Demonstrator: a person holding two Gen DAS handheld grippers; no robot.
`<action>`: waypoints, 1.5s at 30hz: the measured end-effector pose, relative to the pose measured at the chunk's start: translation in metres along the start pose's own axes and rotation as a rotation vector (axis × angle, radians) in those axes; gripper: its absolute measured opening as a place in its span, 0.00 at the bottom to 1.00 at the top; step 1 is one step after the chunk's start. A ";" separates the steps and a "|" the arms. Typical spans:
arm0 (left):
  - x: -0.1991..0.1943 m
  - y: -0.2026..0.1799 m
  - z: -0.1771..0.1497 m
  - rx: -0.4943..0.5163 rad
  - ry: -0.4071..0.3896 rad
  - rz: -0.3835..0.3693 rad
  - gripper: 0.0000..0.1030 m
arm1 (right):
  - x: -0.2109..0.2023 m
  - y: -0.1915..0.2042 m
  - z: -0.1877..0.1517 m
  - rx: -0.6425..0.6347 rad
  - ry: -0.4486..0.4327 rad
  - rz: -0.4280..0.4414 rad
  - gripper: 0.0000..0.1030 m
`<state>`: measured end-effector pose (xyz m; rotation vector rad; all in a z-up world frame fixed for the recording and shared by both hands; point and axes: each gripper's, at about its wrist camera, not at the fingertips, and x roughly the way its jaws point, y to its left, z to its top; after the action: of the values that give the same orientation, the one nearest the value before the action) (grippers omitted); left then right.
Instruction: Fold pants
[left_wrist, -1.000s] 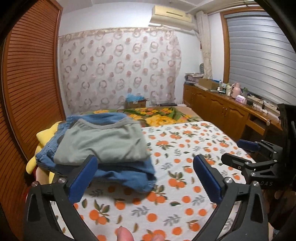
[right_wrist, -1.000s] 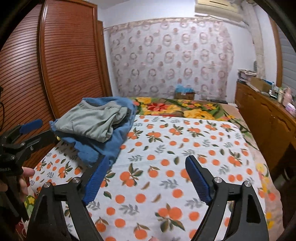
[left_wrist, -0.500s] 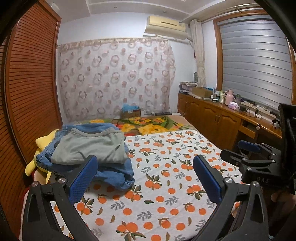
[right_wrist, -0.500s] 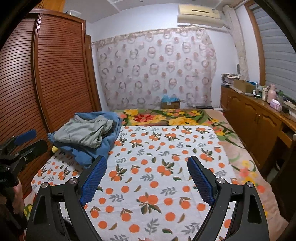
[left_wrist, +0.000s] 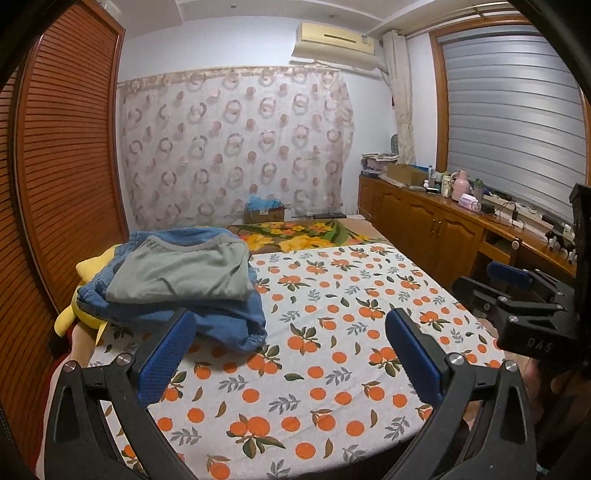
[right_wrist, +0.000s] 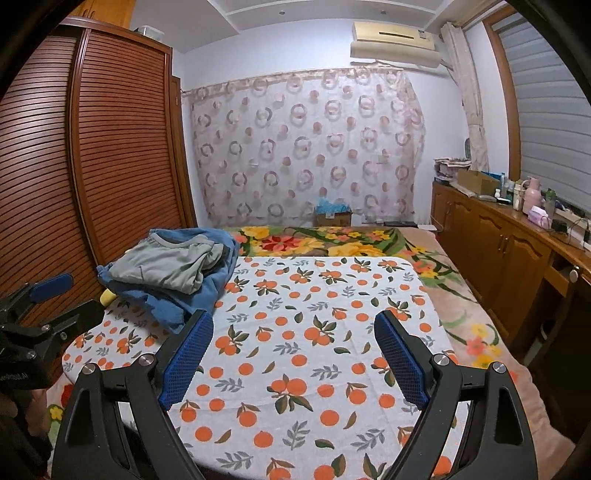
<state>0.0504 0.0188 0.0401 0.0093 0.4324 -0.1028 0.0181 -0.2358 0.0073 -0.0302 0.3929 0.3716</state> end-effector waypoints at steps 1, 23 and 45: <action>0.000 0.000 -0.001 -0.002 0.001 0.001 1.00 | 0.000 0.000 0.000 -0.002 0.000 0.002 0.88; -0.005 0.007 -0.003 -0.021 -0.006 0.011 1.00 | 0.001 0.000 -0.003 -0.014 -0.002 0.005 0.88; -0.007 0.010 -0.004 -0.020 -0.006 0.019 1.00 | 0.000 0.005 -0.005 -0.023 -0.016 0.006 0.88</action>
<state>0.0431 0.0300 0.0394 -0.0062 0.4277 -0.0797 0.0146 -0.2320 0.0032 -0.0482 0.3728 0.3823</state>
